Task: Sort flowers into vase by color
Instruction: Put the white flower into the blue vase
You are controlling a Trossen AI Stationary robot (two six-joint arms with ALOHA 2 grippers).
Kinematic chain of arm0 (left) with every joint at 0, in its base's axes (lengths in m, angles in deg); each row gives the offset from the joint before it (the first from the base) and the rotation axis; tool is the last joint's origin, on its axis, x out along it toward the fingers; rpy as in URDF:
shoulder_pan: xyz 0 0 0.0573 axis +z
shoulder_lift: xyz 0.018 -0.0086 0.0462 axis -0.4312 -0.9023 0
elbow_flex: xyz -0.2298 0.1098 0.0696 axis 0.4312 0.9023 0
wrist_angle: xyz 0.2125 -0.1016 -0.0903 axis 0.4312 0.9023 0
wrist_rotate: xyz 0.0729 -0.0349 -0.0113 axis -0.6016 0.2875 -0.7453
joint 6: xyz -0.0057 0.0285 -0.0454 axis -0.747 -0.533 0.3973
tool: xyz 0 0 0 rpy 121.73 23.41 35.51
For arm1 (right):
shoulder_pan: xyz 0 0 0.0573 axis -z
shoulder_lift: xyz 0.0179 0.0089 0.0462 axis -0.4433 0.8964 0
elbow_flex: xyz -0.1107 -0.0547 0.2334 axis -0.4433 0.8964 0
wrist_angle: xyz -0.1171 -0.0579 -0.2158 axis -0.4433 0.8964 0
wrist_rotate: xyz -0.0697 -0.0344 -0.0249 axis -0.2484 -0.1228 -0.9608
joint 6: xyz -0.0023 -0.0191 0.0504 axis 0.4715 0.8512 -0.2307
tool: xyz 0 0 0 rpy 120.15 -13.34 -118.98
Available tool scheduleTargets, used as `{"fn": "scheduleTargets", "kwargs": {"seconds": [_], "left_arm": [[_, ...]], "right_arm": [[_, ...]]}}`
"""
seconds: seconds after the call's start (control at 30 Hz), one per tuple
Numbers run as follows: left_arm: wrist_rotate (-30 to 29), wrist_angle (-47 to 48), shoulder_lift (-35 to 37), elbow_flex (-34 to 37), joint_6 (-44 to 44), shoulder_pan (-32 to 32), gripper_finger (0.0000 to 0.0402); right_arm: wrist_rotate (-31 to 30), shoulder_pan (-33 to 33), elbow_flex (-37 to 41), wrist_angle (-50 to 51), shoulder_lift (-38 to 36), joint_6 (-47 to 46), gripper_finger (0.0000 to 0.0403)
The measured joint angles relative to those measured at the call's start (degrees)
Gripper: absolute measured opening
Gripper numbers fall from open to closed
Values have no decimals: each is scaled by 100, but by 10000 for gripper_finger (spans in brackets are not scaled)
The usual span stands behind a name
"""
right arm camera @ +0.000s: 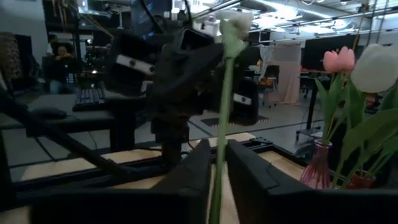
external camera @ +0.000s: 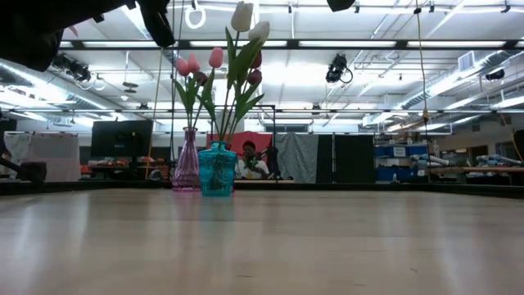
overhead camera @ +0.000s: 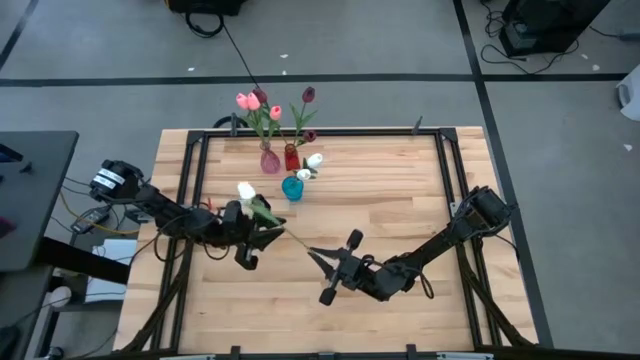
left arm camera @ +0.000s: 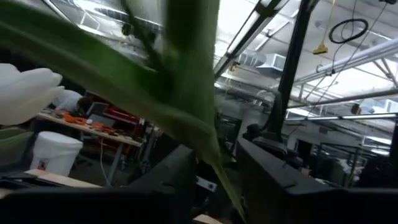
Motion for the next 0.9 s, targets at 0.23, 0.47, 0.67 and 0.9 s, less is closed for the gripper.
{"fn": "scheduleTargets", "kwargs": {"seconds": [0.23,0.47,0.67,0.9], "left_arm": [[5,35,-2,-2,-77,0,23],[-183,85,98,30,-439,0,29],[-1085,1900,1022,121,-858,147,19],[-2440,4514,2323,-78,-1455,184,18]], "right_arm": [[132,57,0,431,0,-671,172],[37,62,2,767,-23,-977,267],[-1025,-338,0,747,-253,-526,298],[-1624,-510,0,1245,-256,-781,287]]}}
